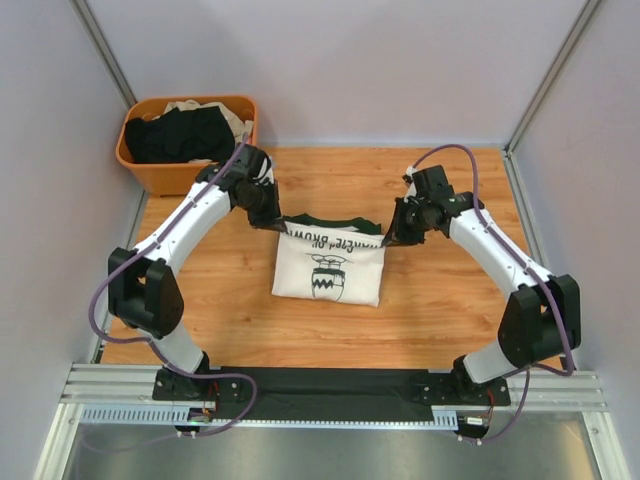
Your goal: Fold and stack the t-shirts
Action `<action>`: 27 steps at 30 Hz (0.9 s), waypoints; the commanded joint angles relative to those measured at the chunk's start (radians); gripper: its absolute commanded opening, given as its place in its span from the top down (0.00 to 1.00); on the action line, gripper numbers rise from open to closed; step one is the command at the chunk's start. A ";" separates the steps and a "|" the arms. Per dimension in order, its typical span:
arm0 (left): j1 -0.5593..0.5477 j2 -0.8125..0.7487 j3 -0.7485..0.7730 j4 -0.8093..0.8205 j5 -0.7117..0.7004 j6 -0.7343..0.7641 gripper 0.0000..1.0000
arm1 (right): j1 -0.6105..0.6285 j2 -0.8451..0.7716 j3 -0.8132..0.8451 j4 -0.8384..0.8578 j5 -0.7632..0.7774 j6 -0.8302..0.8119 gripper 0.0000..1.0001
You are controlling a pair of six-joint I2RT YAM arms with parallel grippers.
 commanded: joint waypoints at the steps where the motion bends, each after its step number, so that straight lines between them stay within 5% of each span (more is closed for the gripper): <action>1: 0.034 0.047 0.078 -0.018 -0.034 0.052 1.00 | -0.032 0.044 0.077 -0.015 0.047 -0.062 1.00; 13: 0.099 0.379 0.380 -0.024 -0.061 0.012 0.99 | -0.095 0.357 0.330 0.011 0.024 -0.056 1.00; 14: 0.115 0.421 0.491 -0.031 -0.043 0.010 0.94 | -0.106 0.395 0.374 0.011 0.022 -0.047 1.00; 16: 0.143 0.600 0.661 -0.056 0.052 0.003 0.66 | -0.143 0.550 0.570 0.005 0.019 -0.022 1.00; 17: 0.166 0.675 0.887 -0.120 0.143 0.001 0.54 | -0.156 0.614 0.652 -0.043 0.010 -0.001 0.97; 18: 0.172 0.808 0.999 -0.154 0.170 0.001 0.20 | -0.170 0.735 0.753 -0.092 0.003 0.014 0.89; 19: 0.175 0.856 1.095 -0.191 0.187 -0.008 0.01 | -0.190 0.780 0.910 -0.196 -0.011 0.024 0.78; 20: 0.181 0.884 1.195 -0.226 0.208 -0.013 0.00 | -0.192 0.807 0.957 -0.220 -0.020 0.030 0.57; 21: 0.182 0.860 1.176 -0.237 0.213 -0.011 0.00 | -0.190 0.796 0.964 -0.226 -0.011 0.033 0.47; 24: 0.178 0.622 0.798 -0.047 0.207 0.000 0.00 | -0.176 0.659 0.789 -0.122 0.025 0.025 0.04; 27: 0.178 0.452 0.571 0.015 0.167 0.010 0.00 | -0.176 0.545 0.569 -0.015 -0.002 0.010 0.00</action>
